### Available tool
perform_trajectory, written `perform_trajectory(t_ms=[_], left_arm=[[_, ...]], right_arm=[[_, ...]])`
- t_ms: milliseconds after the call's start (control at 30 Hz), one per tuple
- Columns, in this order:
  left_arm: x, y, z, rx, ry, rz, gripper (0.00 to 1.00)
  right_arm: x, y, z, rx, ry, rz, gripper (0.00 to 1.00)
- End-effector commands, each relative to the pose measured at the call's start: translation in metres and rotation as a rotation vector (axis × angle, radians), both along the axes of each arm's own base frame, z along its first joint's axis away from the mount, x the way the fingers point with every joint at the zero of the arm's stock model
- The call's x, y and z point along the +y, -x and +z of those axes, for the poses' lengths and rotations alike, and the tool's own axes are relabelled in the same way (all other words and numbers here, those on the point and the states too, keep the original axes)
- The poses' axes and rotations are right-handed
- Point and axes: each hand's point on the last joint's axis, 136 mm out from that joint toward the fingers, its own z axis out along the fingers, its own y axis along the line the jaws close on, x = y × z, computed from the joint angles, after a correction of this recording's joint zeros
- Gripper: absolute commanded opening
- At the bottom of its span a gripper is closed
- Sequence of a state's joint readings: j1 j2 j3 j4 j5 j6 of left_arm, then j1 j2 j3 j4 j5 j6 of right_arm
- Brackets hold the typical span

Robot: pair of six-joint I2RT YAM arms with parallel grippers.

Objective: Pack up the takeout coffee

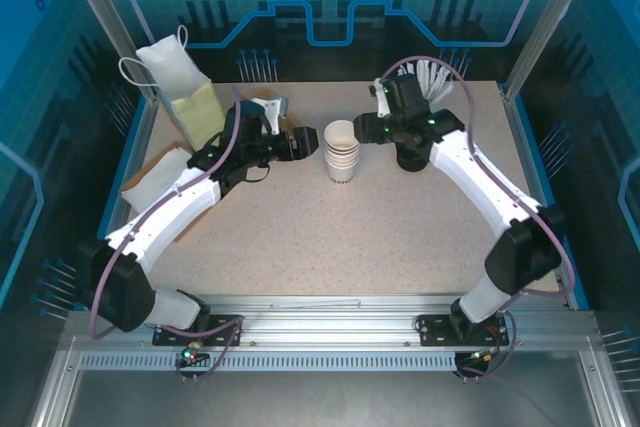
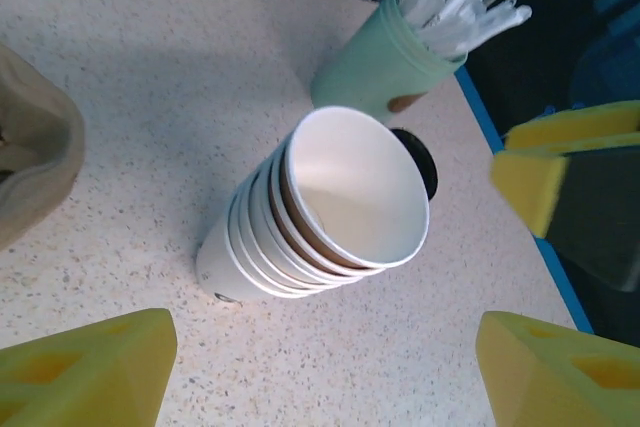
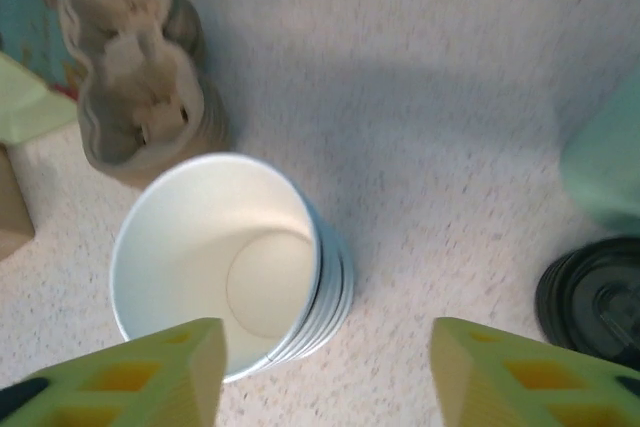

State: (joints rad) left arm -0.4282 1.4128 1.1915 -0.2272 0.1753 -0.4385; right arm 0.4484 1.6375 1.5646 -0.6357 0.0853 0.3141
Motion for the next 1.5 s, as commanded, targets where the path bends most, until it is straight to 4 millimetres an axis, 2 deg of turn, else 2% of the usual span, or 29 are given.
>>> perform_trajectory(t_ms=[0,233,400,900,1133,1467], left_arm=[[-0.01,0.007,-0.012,0.059,-0.046,-0.054,0.8],[-0.015,0.006,-0.021,0.079,-0.059,-0.058,0.8],[-0.013,0.006,-0.026,0.085,-0.073,-0.047,0.79],[-0.011,0.004,-0.032,0.091,-0.093,-0.035,0.79],[-0.01,0.004,-0.033,0.093,-0.101,-0.036,0.79],[-0.006,0.005,-0.037,0.093,-0.125,-0.031,0.79]], right_arm=[[0.003,0.011,-0.014,0.113,0.036,0.012,0.47],[0.012,-0.007,-0.03,0.146,0.069,0.015,0.33],[0.018,-0.015,-0.034,0.156,0.071,0.025,0.25],[0.03,-0.026,-0.038,0.167,0.067,0.058,0.11],[0.031,-0.026,-0.032,0.157,0.069,0.059,0.07],[0.03,-0.022,-0.009,0.124,0.051,0.061,0.03]])
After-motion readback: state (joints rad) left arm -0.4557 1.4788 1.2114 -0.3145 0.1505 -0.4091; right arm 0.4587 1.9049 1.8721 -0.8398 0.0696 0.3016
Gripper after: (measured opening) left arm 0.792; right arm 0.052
